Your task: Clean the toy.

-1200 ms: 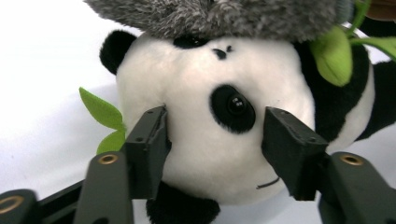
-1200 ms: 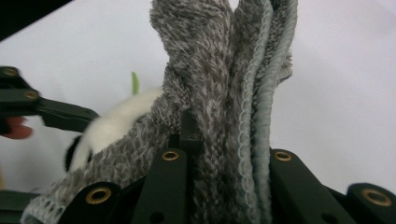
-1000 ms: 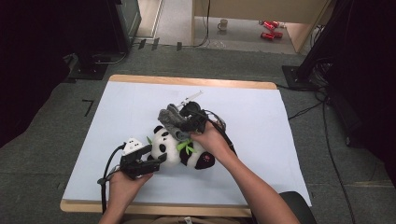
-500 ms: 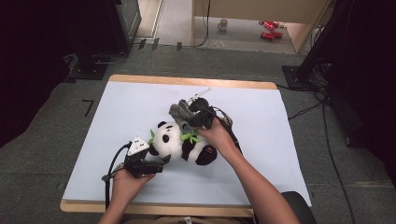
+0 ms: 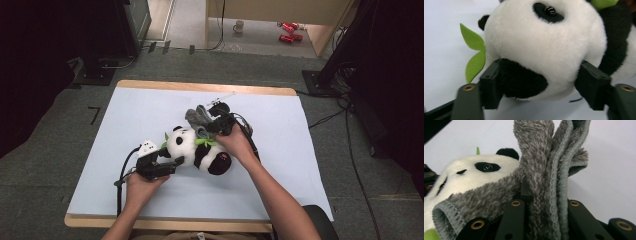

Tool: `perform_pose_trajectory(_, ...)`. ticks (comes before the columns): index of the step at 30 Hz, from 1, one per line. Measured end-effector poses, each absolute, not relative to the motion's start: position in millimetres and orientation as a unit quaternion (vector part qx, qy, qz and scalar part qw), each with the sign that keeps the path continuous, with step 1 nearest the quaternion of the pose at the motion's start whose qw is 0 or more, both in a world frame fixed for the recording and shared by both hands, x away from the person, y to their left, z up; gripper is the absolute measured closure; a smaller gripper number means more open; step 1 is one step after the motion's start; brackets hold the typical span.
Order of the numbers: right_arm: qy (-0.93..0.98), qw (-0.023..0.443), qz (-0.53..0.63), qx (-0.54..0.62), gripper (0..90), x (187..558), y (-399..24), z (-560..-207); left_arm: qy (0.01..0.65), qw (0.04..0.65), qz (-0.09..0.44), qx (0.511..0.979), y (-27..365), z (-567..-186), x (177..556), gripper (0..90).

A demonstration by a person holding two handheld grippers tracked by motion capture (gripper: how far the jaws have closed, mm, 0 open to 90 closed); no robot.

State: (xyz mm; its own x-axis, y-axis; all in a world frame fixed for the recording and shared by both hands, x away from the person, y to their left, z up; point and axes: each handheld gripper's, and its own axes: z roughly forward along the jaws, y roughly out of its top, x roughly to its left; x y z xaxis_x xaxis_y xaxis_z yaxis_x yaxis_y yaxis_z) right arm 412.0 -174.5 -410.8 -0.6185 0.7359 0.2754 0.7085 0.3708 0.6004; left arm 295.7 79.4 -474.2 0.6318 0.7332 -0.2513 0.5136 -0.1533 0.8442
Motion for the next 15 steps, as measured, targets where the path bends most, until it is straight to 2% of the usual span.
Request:
perform_pose_trajectory(3, 0.832, 0.029, 0.342, 0.436, 78.6, 412.0, -181.8, -405.2, 0.414, 0.5, 0.115, 0.752, 78.0, -472.7, 294.7, 40.9)
perform_pose_trajectory(8, 0.83, 0.057, 0.345, 0.434, 78.8, 407.4, -186.6, -390.3, 0.423, 0.487, 0.117, 0.755, 78.0, -469.1, 291.2, 47.1)
perform_pose_trajectory(12, 0.815, 0.058, 0.391, 0.424, 78.8, 397.9, -193.8, -363.1, 0.438, 0.49, 0.104, 0.747, 77.7, -464.1, 289.7, 50.2)
perform_pose_trajectory(15, 0.813, 0.056, 0.418, 0.402, 78.7, 386.0, -187.3, -345.2, 0.431, 0.487, 0.114, 0.751, 74.7, -459.1, 287.4, 51.1)
